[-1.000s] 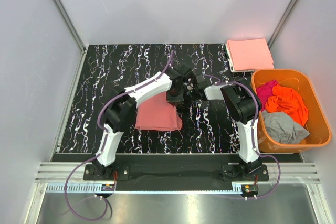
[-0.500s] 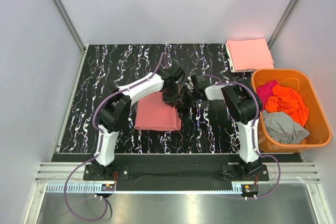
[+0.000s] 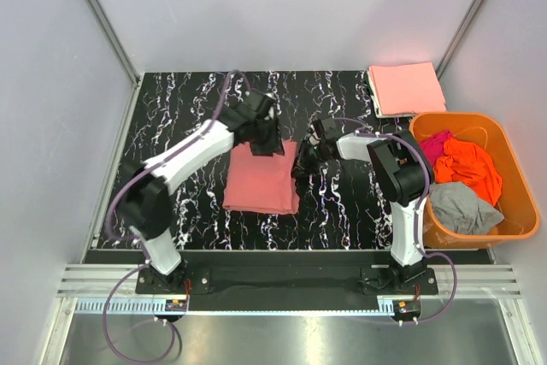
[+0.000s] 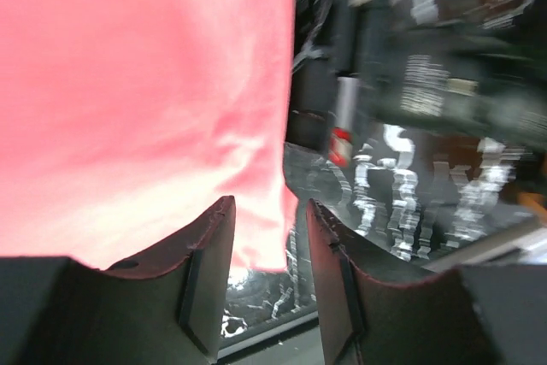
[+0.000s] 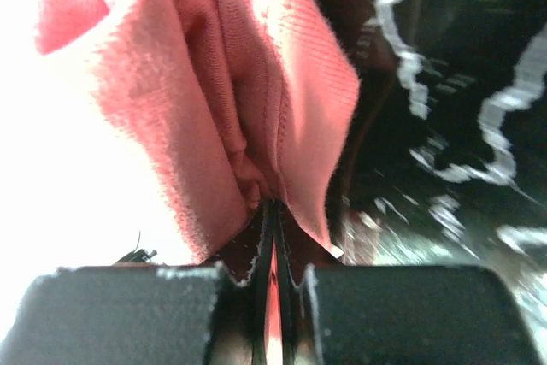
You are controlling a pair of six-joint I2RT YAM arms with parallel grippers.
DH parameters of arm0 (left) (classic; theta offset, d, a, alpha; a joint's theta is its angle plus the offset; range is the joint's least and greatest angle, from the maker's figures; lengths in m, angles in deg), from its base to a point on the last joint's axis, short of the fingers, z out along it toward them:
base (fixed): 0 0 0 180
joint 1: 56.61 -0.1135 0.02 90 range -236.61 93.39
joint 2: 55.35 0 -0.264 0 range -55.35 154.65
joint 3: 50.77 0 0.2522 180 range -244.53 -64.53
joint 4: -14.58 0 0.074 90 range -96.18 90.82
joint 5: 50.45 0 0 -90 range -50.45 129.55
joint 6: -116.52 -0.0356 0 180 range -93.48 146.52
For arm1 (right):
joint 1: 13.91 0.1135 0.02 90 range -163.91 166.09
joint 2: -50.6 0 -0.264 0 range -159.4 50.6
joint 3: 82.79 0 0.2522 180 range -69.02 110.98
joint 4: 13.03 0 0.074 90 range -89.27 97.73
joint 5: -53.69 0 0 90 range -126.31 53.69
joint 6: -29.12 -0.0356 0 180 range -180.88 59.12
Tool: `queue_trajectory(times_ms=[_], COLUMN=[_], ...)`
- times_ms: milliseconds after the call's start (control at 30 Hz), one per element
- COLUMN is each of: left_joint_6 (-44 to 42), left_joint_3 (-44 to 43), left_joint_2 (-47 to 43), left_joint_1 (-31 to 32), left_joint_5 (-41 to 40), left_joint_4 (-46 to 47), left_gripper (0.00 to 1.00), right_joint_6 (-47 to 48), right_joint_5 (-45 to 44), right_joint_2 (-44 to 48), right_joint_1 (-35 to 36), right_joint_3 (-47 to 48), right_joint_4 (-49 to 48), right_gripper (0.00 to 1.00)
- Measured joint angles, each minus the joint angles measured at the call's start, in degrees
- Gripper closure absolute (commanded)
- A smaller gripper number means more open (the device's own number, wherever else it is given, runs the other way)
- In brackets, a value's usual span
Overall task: Fold and stack the t-shirts
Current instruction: Fold the tshirt
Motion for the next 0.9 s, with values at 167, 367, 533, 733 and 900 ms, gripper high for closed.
queue_trajectory(times_ms=[167,367,533,733,900], left_joint_6=[-1.68,-4.04,-4.83,-6.05,-6.38], left_joint_3=[5.6,16.41,22.91,25.44,28.09], left_joint_2=[-12.52,-15.26,-15.04,-15.06,-15.32], left_joint_1=[-5.75,-10.51,-10.54,-11.37,-12.68], left_joint_5=[1.29,4.31,7.19,9.25,10.23], left_joint_4=[2.58,4.52,5.22,7.32,8.07], left_gripper=[0.61,0.67,0.7,0.71,0.71], right_joint_6=[3.26,8.0,14.32,19.08,20.0], right_joint_5=[-3.3,-5.84,-8.48,-5.51,0.76], right_joint_2=[1.84,4.55,8.52,13.57,13.92], right_joint_1=[-1.49,-3.85,-5.9,-5.73,-0.52], right_joint_3=[1.97,3.48,3.8,6.38,8.98], right_joint_4=[7.48,16.15,23.98,30.18,30.51], right_gripper=[0.85,0.77,0.81,0.82,0.84])
